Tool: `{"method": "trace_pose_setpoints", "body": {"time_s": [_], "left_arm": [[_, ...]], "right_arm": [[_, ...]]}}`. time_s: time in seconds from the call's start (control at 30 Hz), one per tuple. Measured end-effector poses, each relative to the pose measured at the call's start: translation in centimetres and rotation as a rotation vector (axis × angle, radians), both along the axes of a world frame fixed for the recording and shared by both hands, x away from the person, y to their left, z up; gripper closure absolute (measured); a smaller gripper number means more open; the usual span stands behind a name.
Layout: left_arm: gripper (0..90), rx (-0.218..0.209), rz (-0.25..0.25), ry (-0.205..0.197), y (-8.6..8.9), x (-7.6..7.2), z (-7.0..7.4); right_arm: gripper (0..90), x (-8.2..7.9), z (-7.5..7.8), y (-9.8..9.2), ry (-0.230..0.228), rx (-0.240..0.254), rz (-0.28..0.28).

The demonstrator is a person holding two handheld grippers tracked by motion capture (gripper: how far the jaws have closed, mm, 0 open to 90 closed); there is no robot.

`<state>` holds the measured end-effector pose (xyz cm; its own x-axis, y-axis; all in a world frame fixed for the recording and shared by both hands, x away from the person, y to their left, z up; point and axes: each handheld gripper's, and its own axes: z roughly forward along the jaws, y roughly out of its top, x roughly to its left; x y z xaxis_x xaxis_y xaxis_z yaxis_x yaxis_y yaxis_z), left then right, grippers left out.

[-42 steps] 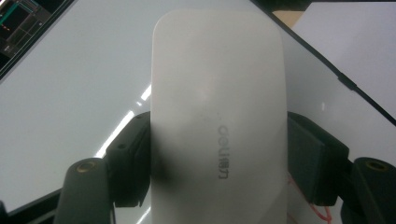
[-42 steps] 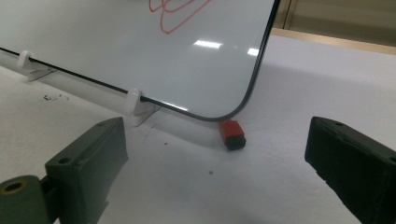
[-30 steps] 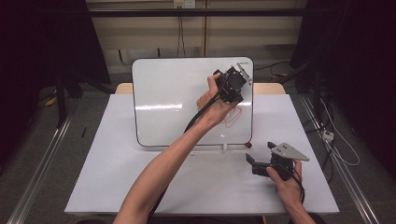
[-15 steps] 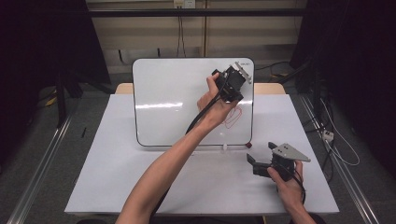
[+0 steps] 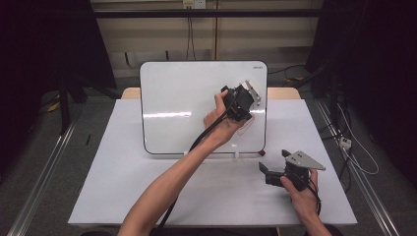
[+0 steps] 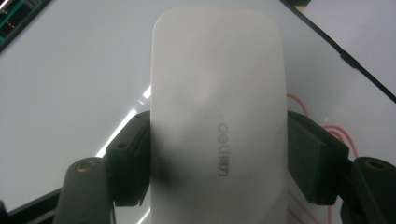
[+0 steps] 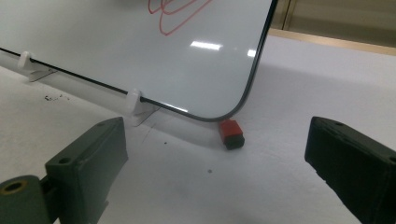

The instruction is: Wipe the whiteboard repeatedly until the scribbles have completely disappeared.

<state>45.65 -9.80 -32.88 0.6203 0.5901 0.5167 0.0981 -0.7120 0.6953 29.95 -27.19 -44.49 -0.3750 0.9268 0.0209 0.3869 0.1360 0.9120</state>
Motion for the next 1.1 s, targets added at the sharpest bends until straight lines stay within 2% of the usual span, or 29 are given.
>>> {"method": "trace_pose_setpoints", "body": {"time_s": [0.6, 0.9, 1.0, 1.1], "left_arm": [[30.7, 0.008, -0.031, 0.008, 0.4, -1.5, -1.9], [30.6, -0.002, -0.038, 0.017, 0.5, -2.1, -2.7], [30.6, 0.003, -0.041, 0.02, 0.5, -2.2, -2.7], [30.7, 0.028, -0.036, -0.001, 0.3, -2.3, -2.7]], "right_arm": [[5.6, 0.0, 0.0, 0.1, 0.0, -0.002, 0.001], [5.6, 0.1, 0.0, 0.2, -0.001, -0.006, 0.005], [5.7, 0.1, 0.0, 0.2, 0.0, -0.004, 0.004], [5.6, 0.1, 0.0, 0.2, -0.002, -0.006, 0.006]]}}
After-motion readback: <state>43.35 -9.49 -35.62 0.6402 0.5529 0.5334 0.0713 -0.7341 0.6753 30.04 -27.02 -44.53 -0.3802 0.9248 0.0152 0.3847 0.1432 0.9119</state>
